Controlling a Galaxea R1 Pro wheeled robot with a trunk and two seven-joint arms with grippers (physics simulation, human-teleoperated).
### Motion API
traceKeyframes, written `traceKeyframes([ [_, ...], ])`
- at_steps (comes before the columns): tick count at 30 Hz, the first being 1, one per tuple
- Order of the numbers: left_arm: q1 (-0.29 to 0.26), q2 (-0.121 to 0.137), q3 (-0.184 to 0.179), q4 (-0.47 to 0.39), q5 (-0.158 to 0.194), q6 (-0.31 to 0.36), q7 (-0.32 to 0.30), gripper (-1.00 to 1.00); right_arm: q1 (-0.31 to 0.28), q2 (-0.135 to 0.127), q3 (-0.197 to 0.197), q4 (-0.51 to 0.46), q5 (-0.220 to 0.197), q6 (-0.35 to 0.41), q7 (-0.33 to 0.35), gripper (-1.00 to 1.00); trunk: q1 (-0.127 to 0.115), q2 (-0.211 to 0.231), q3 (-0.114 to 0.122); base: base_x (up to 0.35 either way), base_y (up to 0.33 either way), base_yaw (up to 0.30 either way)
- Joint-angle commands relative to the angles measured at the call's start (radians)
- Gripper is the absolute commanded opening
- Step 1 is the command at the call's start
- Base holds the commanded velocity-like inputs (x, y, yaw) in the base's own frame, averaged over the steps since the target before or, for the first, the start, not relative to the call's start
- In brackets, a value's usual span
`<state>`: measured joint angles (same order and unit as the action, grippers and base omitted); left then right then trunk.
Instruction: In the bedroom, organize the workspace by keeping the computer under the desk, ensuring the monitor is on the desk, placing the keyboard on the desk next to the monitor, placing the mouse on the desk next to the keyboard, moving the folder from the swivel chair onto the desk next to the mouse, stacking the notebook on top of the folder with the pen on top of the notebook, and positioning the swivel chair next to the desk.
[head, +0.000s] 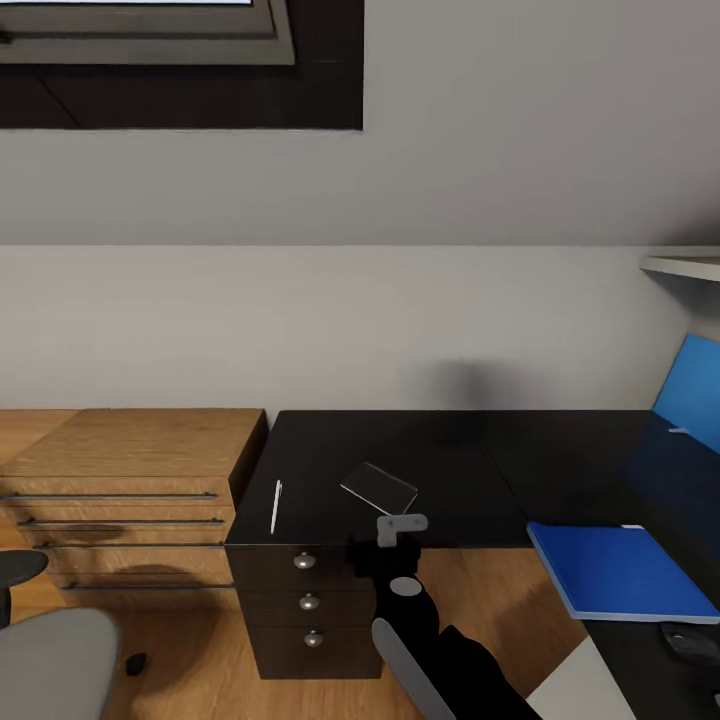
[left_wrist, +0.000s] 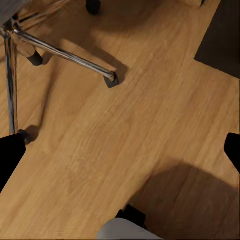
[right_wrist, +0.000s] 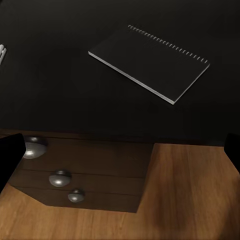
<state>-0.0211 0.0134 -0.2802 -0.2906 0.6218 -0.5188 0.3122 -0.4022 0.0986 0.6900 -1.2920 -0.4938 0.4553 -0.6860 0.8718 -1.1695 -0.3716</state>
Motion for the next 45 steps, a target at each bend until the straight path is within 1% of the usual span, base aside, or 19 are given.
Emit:
traceKeyframes([
  [1, 0.000, 0.006, -0.008, -0.049, 0.004, 0.026, 0.009, 1.00, -0.001, 0.000, 0.001, -0.001, -0.006, 0.003, -0.008, 1.00, 0.000, -0.001, -0.001, 0.000, 0.000, 0.016],
  [3, 0.000, 0.015, -0.007, -0.099, 0.004, 0.073, 0.010, 1.00, -0.001, 0.000, 0.002, -0.001, -0.006, 0.003, -0.008, 1.00, 0.000, -0.001, -0.002, 0.000, 0.000, 0.046],
  [4, 0.000, 0.029, -0.006, -0.154, 0.004, 0.139, 0.011, 1.00, -0.001, 0.000, 0.002, -0.001, -0.006, 0.003, -0.008, 1.00, 0.000, -0.001, -0.003, 0.000, 0.000, 0.097],
  [6, 0.000, 0.046, -0.004, -0.219, 0.005, 0.223, 0.011, 1.00, -0.001, 0.001, 0.002, -0.001, -0.006, 0.003, -0.008, 1.00, 0.000, -0.001, -0.005, 0.000, 0.000, 0.117],
  [7, 0.000, 0.068, -0.003, -0.312, 0.007, 0.333, 0.012, 1.00, -0.001, 0.001, 0.001, -0.001, -0.005, 0.003, -0.009, 1.00, 0.000, -0.001, -0.006, 0.000, 0.000, 0.139],
  [9, 0.000, 0.088, -0.002, -0.403, 0.009, 0.433, 0.013, 1.00, -0.001, 0.001, 0.001, -0.001, -0.005, 0.003, -0.009, 1.00, 0.000, -0.001, -0.008, 0.000, 0.000, 0.148],
  [10, 0.000, 0.112, 0.001, -0.517, 0.011, 0.549, 0.014, 1.00, -0.001, 0.001, 0.001, -0.001, -0.005, 0.003, -0.009, 1.00, 0.000, -0.001, -0.009, 0.000, 0.000, 0.160],
  [11, 0.000, 0.123, 0.010, -0.578, 0.014, 0.605, 0.014, 1.00, -0.001, 0.001, 0.000, -0.001, -0.005, 0.003, -0.009, 1.00, 0.000, -0.001, -0.010, 0.000, 0.000, 0.163],
  [12, 0.000, 0.126, 0.018, -0.603, 0.017, 0.627, 0.015, 1.00, -0.001, 0.001, 0.000, -0.001, -0.005, 0.003, -0.009, 1.00, 0.000, -0.001, -0.012, 0.000, 0.000, 0.165],
  [13, 0.000, 0.129, 0.040, -0.645, 0.023, 0.666, 0.015, 1.00, -0.001, 0.001, 0.000, -0.001, -0.005, 0.003, -0.009, 1.00, 0.000, -0.001, -0.013, 0.000, 0.000, 0.167],
  [16, 0.000, 0.126, 0.084, -0.696, 0.031, 0.736, 0.015, 1.00, -0.001, 0.001, 0.000, -0.001, -0.004, 0.003, -0.009, 1.00, 0.000, -0.001, -0.016, 0.000, 0.000, 0.168],
  [17, 0.000, 0.126, 0.084, -0.696, 0.031, 0.736, 0.015, 1.00, -0.001, 0.001, 0.000, -0.001, -0.004, 0.003, -0.009, 1.00, 0.000, -0.001, -0.017, 0.000, 0.000, 0.169],
  [18, 0.000, 0.119, 0.104, -0.738, 0.033, 0.784, 0.015, 1.00, -0.001, 0.001, 0.000, -0.001, -0.004, 0.003, -0.009, 1.00, 0.000, -0.001, -0.019, 0.000, 0.000, 0.169],
  [20, 0.000, 0.113, 0.117, -0.792, 0.035, 0.824, 0.018, 1.00, -0.001, 0.001, 0.000, -0.001, -0.003, 0.003, -0.009, 1.00, 0.000, -0.001, -0.021, 0.000, 0.000, 0.170],
  [21, 0.000, 0.111, 0.133, -0.853, 0.036, 0.858, 0.035, 1.00, -0.001, 0.000, 0.000, -0.001, -0.002, 0.003, -0.009, 1.00, 0.000, -0.001, -0.022, 0.000, 0.000, 0.170],
  [24, 0.000, 0.107, 0.152, -0.970, 0.037, 0.916, 0.110, 1.00, -0.001, 0.000, -0.003, -0.001, -0.002, 0.003, -0.009, 1.00, 0.000, -0.001, -0.026, 0.000, 0.000, 0.171],
  [31, 0.000, 0.099, 0.159, -1.147, 0.042, 1.007, 0.275, 1.00, -0.001, 0.000, -0.024, -0.001, 0.000, 0.003, -0.009, 1.00, 0.000, -0.001, -0.034, 0.000, 0.000, 0.171],
  [37, 0.000, 0.095, 0.164, -1.179, 0.045, 1.026, 0.310, 1.00, -0.001, 0.000, -0.039, 0.000, 0.001, 0.003, -0.009, 1.00, 0.000, -0.001, -0.041, 0.000, 0.000, 0.171],
  [45, 0.000, 0.099, 0.165, -1.184, 0.044, 1.027, 0.319, 1.00, -0.001, 0.000, -0.043, -0.001, 0.001, 0.003, -0.010, 1.00, 0.000, -0.001, -0.051, 0.000, 0.000, 0.171],
])
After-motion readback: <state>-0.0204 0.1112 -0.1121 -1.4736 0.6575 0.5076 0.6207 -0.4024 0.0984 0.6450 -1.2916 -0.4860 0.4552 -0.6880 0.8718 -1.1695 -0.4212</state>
